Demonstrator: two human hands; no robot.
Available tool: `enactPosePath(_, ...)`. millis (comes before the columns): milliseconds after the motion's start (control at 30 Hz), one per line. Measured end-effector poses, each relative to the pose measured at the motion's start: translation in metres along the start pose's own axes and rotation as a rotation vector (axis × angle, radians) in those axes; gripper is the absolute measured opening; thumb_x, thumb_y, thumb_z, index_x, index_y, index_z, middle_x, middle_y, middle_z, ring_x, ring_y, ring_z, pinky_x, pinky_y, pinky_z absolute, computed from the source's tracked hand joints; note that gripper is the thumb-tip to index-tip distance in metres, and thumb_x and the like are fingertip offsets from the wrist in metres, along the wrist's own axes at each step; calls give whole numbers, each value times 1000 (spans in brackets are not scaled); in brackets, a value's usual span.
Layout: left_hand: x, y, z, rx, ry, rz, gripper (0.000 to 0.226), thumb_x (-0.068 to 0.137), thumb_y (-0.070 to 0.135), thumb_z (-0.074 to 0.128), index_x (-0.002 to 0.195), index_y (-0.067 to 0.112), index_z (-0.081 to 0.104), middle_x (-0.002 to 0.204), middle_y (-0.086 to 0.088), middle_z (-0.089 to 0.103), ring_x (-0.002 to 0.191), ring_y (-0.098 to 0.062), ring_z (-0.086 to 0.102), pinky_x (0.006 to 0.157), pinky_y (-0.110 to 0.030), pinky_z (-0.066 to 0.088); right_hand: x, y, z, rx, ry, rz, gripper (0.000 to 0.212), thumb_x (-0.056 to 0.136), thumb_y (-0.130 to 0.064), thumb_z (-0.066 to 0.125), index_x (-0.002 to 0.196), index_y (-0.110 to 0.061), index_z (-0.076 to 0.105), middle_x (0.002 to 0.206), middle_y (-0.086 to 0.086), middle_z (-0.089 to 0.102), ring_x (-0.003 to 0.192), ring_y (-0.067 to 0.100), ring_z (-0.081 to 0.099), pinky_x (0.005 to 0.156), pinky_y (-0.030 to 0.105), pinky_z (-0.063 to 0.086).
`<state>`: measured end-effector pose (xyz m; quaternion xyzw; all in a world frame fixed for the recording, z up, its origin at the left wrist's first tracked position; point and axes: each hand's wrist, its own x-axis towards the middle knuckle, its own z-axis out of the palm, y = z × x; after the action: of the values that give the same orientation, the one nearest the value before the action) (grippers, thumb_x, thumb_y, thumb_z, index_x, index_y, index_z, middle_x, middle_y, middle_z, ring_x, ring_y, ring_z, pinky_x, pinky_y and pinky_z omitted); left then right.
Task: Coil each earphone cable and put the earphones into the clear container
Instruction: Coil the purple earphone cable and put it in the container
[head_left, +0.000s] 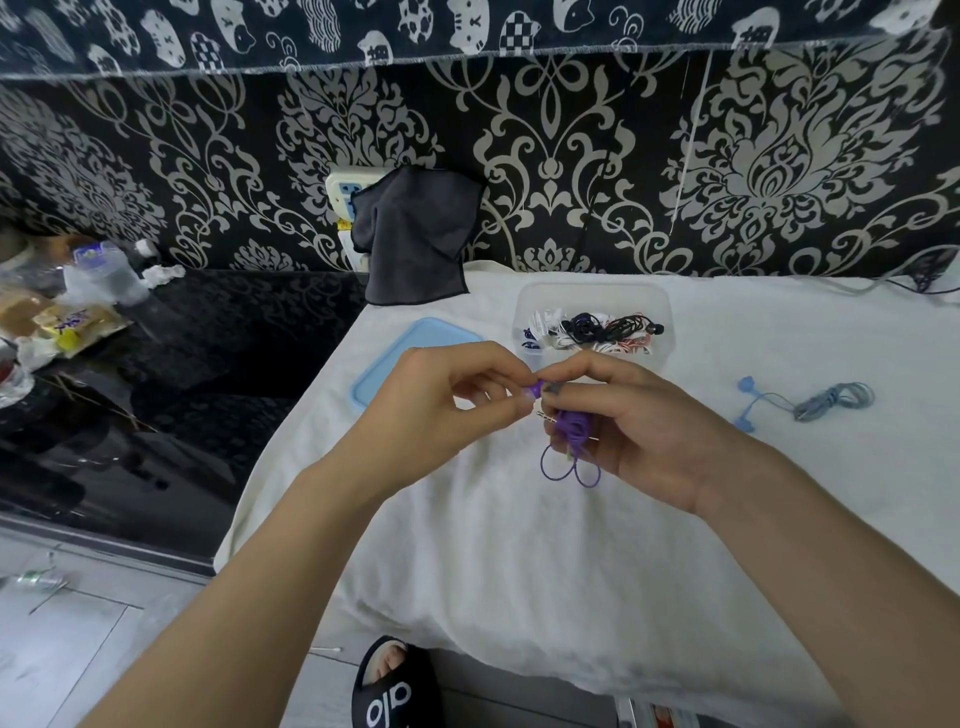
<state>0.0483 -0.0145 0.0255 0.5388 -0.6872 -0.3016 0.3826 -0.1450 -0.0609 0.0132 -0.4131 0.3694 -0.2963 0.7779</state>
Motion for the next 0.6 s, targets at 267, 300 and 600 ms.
enactPosePath(267, 2, 2, 0, -229, -35, -69, 11, 84, 7, 79, 95, 7, 76, 90, -7, 77, 83, -17, 70, 85, -35, 58, -6, -6, -3, 66, -116, 56, 16, 74, -8, 71, 90, -10, 71, 78, 8, 64, 65, 16, 61, 65, 28, 52)
enactPosePath(300, 2, 2, 0, -251, -44, -82, 11, 84, 6, 78, 94, 6, 76, 91, -9, 77, 83, -18, 71, 86, -36, 57, -6, -6, -4, 64, -123, 63, 15, 74, -8, 71, 89, -11, 71, 78, 7, 64, 65, 15, 60, 66, 28, 52)
enactPosePath(600, 5, 3, -3, -484, -196, -178, 12, 84, 9, 79, 92, 9, 70, 87, -5, 67, 84, -16, 61, 80, -25, 50, -9, -6, -4, 222, -212, 166, 11, 79, -8, 68, 87, -11, 75, 80, 7, 58, 64, 11, 58, 64, 22, 51)
